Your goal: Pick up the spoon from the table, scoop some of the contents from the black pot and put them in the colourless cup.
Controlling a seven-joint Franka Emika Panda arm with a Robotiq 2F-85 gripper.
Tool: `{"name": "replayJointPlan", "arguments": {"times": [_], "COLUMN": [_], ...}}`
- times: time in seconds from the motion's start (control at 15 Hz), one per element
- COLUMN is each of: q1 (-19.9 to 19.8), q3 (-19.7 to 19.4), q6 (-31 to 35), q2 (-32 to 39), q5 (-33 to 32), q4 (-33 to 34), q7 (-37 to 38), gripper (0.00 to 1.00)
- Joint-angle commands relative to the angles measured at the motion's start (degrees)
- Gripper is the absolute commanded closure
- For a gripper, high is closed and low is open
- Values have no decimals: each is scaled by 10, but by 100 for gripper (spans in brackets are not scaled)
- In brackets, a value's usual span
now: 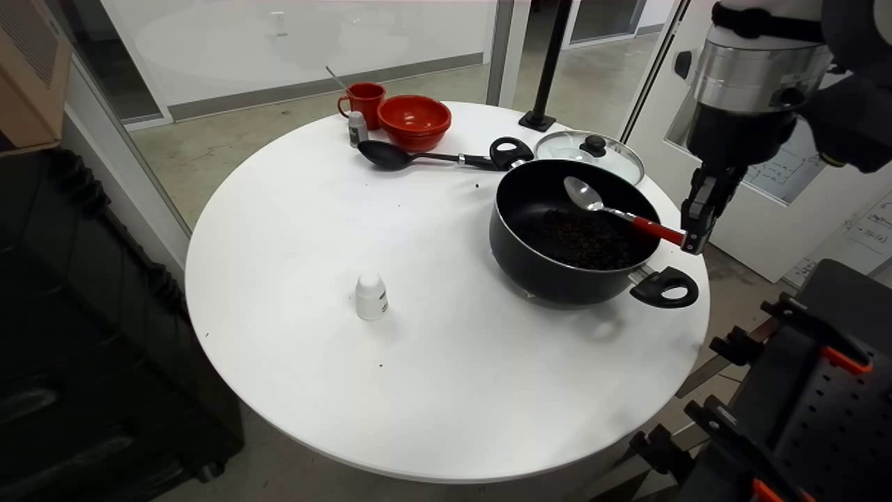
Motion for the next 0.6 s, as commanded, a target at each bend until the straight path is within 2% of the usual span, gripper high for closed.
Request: {"name": "replayJointPlan", "arguments": {"times": [0.0,0.33,0.4,0.53], "q1": [-4,-4,-4,2], "q3": [4,4,4,12], "q6": [-1,-1,-1,-32], "q2": [0,0,0,11], "q5": [0,0,0,8], "q4": [0,0,0,31], "q7": [0,0,0,-5], "gripper": [80,80,95,95]}}
